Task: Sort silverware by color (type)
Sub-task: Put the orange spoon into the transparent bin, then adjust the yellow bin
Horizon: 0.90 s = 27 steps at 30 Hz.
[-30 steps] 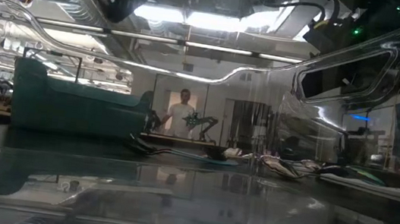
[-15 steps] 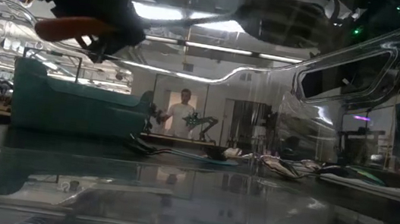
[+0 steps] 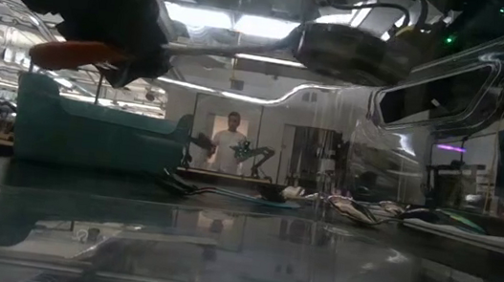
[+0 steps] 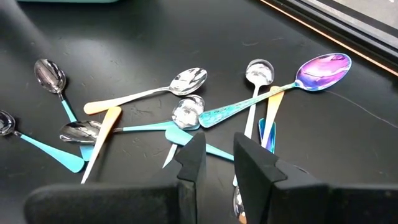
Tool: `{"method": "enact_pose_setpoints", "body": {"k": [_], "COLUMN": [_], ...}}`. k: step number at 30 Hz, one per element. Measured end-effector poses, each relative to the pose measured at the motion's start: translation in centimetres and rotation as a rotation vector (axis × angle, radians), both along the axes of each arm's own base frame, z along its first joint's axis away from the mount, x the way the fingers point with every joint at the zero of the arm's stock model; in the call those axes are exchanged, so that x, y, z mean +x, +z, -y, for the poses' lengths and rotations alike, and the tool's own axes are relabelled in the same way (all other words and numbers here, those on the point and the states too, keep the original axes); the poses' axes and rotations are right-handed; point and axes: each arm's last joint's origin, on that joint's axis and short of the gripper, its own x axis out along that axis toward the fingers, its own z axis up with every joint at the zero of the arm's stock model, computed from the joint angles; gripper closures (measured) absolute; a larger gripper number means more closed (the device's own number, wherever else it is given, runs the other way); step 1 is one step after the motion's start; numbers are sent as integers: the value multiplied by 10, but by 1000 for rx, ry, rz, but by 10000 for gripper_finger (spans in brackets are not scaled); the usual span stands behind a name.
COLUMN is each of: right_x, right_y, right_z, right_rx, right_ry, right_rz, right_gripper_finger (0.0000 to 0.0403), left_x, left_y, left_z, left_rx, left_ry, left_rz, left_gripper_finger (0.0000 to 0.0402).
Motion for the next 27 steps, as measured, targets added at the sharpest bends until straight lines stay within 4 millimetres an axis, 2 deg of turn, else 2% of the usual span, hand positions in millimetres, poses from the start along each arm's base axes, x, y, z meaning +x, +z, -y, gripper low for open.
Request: {"method": "enact_pose_setpoints", "body": {"k": [18, 27], "right_x": [0, 0], "right_y": [0, 0], "right_z": [0, 0], "right_rx": [5, 5], "right_ry": [4, 4], "right_rz": [0, 0], "right_gripper_finger": [331, 331], "left_x": [-1, 0], "left_y": [-1, -1], "left_z": [-1, -1], "left_rx": [46, 49], "left_ry": [-30, -27], "left_rz": [2, 3], "left_gripper_finger": [361, 321]}}
